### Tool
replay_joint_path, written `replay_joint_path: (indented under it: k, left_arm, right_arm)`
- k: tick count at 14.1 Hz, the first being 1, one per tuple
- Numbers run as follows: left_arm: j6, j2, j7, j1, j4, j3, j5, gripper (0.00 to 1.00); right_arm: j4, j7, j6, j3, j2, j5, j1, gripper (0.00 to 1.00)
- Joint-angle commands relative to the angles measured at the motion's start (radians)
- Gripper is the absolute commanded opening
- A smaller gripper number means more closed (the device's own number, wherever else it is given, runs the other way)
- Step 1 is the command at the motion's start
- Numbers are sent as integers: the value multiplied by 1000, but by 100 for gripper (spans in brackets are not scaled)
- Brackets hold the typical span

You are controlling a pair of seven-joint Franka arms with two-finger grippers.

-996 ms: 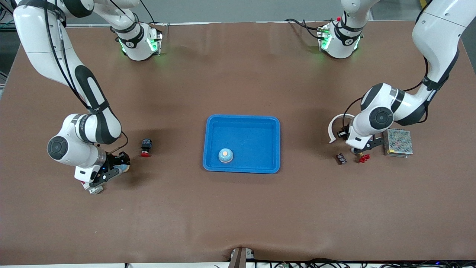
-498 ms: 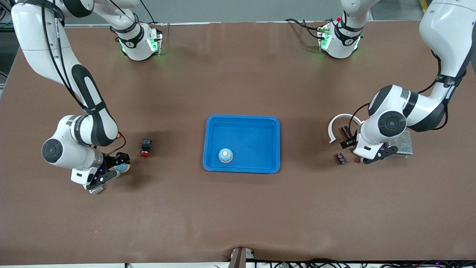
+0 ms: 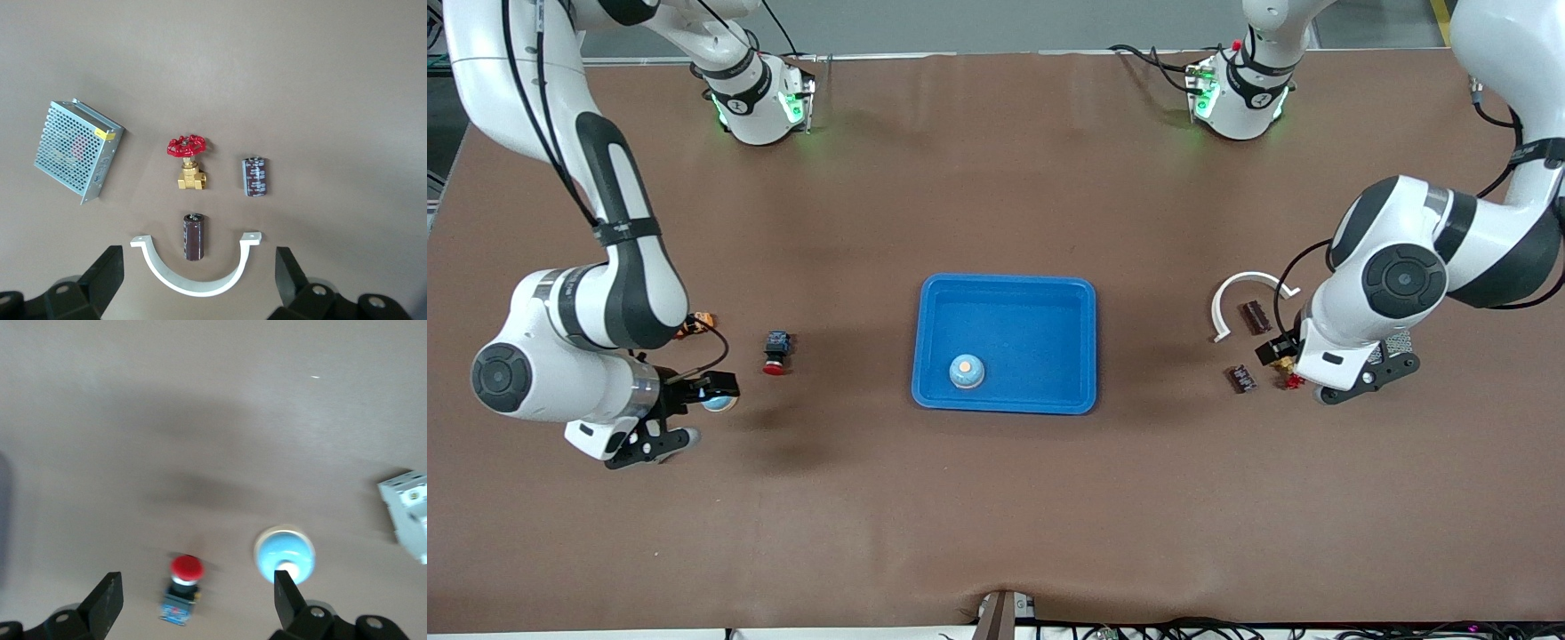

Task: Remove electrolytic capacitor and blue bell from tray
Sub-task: 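Withdraw the left gripper while the right gripper grasps the second bell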

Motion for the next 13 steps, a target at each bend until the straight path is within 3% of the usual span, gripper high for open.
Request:
replay_joint_path:
  k: [1,4,8,13]
  left_arm:
    - [-71,1,2,4,75,-42,8,100]
    - [-123,-11,2,5,156,-62,7,100]
    - [-137,-42,9,13,193,-86,7,100]
    - [-210,-48,14,13,256,-108,-1,100]
  right_arm:
    - [6,208,-28,-4,-27,12,72,100]
    - [6,432,-18,-2,-31,31,161,100]
    - [6,651,60,-7,-28,140,251,100]
    - [5,880,169,-11,-14,120,378,100]
